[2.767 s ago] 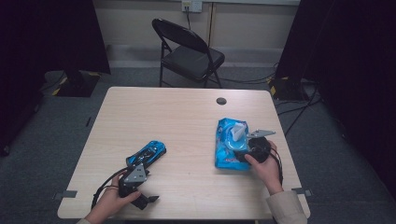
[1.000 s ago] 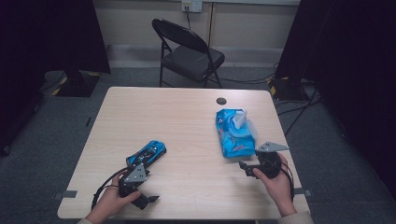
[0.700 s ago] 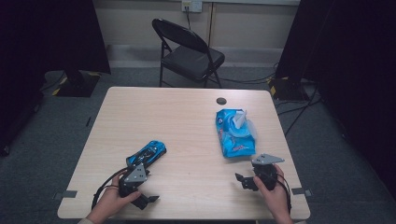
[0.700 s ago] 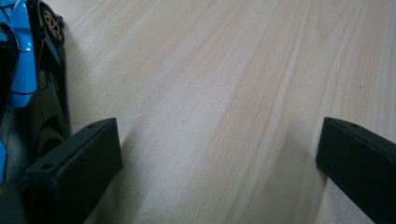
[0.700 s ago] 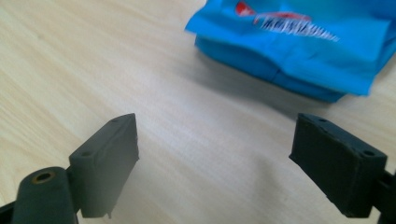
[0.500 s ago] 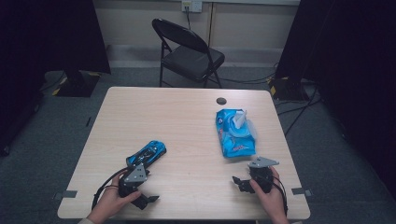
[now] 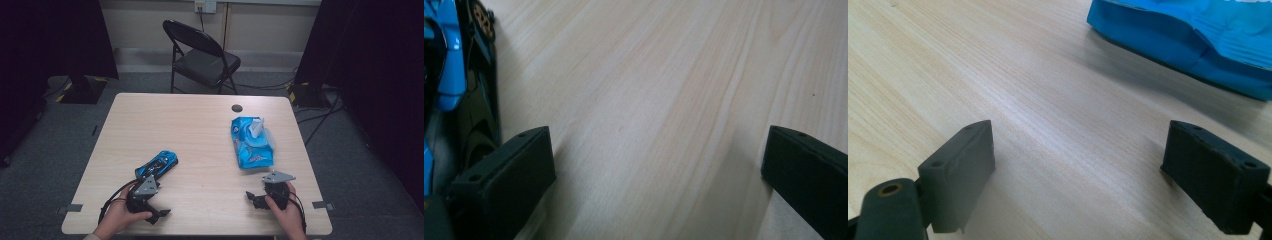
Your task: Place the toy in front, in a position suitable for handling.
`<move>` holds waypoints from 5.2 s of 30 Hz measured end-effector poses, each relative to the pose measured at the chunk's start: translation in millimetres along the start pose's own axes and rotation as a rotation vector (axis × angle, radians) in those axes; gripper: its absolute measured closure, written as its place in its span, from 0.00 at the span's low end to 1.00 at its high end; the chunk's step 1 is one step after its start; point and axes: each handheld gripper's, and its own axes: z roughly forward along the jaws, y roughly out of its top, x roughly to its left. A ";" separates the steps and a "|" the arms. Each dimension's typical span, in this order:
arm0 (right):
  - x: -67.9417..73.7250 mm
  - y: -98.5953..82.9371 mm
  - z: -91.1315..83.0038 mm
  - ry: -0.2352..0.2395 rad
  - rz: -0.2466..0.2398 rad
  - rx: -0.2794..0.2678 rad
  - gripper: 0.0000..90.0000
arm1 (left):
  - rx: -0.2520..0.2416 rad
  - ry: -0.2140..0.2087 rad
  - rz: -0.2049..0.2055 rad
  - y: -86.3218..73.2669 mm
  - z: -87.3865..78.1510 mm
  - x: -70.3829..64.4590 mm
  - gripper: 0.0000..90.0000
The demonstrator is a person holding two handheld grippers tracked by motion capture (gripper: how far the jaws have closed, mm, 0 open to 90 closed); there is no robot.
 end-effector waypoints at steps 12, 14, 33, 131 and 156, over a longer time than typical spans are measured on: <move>-0.1 0.0 0.1 0.002 0.000 -0.001 0.14 | -0.005 0.018 -0.061 8.9 -10.8 1.9 0.18; 0.0 0.0 0.1 0.002 0.001 -0.001 0.14 | -0.020 0.027 -0.057 11.7 -13.9 2.8 0.18; -0.1 0.0 0.1 0.002 0.000 -0.001 0.14 | -0.060 0.098 -0.103 40.2 -25.6 40.1 0.18; -0.1 0.0 0.1 0.002 0.000 -0.001 0.14 | 0.060 0.189 -0.288 43.2 5.2 94.6 0.31; -0.1 -0.1 0.1 0.002 0.000 -0.001 0.14 | 0.099 0.201 -0.272 47.5 16.0 91.5 0.31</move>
